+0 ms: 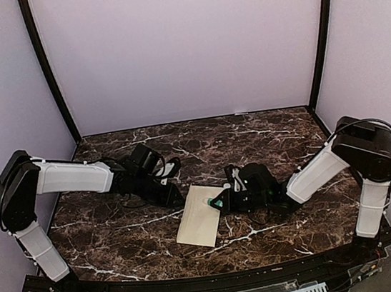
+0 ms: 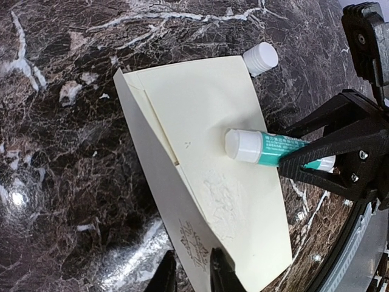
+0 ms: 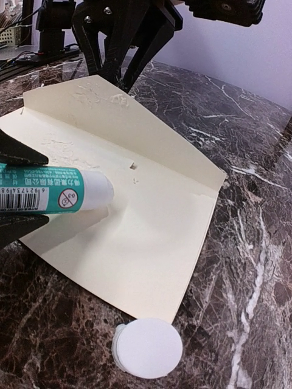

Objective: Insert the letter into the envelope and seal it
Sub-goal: Seal the envelope flap on the envelope.

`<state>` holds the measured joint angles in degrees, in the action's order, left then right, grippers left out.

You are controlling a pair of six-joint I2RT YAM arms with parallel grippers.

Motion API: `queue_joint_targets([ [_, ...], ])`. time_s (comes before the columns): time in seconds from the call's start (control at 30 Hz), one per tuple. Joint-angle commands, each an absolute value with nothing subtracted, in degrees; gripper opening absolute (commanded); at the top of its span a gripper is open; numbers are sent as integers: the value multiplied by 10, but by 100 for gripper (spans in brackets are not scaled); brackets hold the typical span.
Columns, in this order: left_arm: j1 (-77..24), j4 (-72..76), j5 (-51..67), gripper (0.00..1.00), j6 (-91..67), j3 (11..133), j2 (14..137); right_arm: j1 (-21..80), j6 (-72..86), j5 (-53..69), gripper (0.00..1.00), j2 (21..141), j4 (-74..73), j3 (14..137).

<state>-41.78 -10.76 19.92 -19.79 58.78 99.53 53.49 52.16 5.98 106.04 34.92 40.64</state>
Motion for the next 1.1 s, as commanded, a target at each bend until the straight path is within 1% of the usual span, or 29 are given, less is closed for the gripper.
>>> queue_joint_targets([
  [0.0, -423, -106, 205, 19, -200, 601, 995, 525, 544, 73, 15, 1069, 401, 390],
  [0.47, -436, -91, 220, 20, -198, 603, 1002, 514, 579, 97, 15, 1091, 462, 361],
  [1.07, -472, -60, 236, 19, -212, 616, 1078, 512, 577, 100, 16, 1091, 467, 361],
])
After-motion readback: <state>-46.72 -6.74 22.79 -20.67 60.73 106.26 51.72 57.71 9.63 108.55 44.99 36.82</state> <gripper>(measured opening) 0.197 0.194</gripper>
